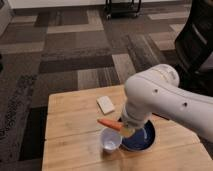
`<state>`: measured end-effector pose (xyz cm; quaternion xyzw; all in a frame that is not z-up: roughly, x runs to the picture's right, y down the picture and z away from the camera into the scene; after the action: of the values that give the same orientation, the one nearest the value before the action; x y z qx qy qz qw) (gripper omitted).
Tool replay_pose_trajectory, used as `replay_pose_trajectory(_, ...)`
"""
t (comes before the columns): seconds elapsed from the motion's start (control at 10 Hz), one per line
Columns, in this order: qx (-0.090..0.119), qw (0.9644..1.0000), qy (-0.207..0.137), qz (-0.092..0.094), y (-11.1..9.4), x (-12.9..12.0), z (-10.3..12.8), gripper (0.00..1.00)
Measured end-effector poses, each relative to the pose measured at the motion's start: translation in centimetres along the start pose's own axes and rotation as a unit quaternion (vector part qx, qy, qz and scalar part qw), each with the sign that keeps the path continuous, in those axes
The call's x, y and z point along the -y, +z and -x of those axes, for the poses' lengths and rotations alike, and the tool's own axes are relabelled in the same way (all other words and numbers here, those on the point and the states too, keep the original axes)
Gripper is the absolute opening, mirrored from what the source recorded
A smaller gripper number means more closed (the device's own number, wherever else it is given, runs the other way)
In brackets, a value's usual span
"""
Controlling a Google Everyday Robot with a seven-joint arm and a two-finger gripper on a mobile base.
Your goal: Place the pepper in the ceramic cup
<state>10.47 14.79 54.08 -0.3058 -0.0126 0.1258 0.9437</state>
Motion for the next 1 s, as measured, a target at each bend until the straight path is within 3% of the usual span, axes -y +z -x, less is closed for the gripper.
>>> replay_pose_trajectory(0.1, -0.017, 0.9998, -0.004, -0.002, -0.4, -0.1, -2.3, 0.20)
replay_pose_trajectory(0.4, -0.036, 0.9991, -0.016, 0.012, 0.3, -0.8, -4.1, 0.20)
replay_pose_trajectory(0.7, -0.050, 0.9971, -0.049, 0.029, 1.8, -1.1, -2.8, 0.20)
replay_pose_trajectory(1.0, -0.081, 0.9940, -0.070, 0.022, 1.9, 0.1, -1.5, 0.20)
